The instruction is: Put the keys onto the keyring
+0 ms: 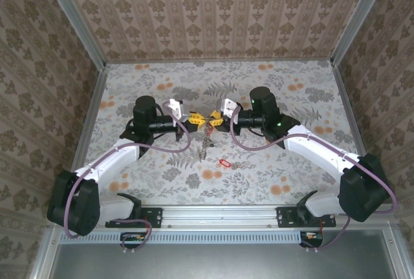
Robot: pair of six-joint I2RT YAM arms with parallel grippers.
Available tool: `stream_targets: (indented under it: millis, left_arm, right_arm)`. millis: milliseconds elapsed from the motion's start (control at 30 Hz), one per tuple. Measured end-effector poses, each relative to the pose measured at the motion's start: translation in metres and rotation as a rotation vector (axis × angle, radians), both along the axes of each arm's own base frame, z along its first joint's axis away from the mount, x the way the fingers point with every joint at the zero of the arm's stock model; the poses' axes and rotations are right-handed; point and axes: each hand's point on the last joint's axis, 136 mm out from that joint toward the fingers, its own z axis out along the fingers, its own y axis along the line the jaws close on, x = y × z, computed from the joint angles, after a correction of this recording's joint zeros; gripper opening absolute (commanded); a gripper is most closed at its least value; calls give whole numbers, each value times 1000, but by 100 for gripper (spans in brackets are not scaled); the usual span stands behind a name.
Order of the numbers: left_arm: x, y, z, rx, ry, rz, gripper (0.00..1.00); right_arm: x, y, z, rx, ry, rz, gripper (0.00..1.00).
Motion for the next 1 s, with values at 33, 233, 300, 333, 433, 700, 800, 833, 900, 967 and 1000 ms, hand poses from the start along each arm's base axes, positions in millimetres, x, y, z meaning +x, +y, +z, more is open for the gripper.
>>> stream_targets:
  millis: [33, 233, 300, 333, 433, 700, 800, 833, 900, 967, 1000]
  left_arm:
    - [-1, -1, 0, 0, 2, -4, 0]
    - [-4, -6, -2, 1, 9, -19, 0]
    - [-5, -7, -2, 0, 8, -22, 0]
    - [-4, -7, -2, 0, 7, -20, 0]
    - [-2, -7, -1, -1, 5, -9, 0]
    - [1, -8, -5, 105, 6, 2, 27]
    - [4, -6, -1, 159, -14, 13, 28]
    - [4, -5, -3, 177, -16, 15, 28]
    - [3, -4, -8, 207, -13, 17, 28]
    - [1, -3, -16, 237, 0, 14, 28]
    - [-1, -4, -21, 249, 7, 8, 29]
  right_arm:
    - [0, 0, 1, 3, -1, 3, 17]
    - [-4, 2, 1, 13, 10, 29, 19]
    - [-5, 2, 2, 16, 11, 36, 10]
    - [-6, 3, 2, 17, 13, 41, 6]
    - [-8, 3, 2, 22, 25, 47, 0]
    - [-9, -1, -12, -49, 38, 40, 0]
    - [-8, -3, -16, -102, 41, 32, 0]
    - [-7, -4, -15, -113, 34, 28, 0]
    - [-8, -4, -14, -125, 30, 27, 0]
    - [-7, -5, -15, -136, 34, 23, 0]
    - [-7, -5, -15, -139, 33, 21, 0]
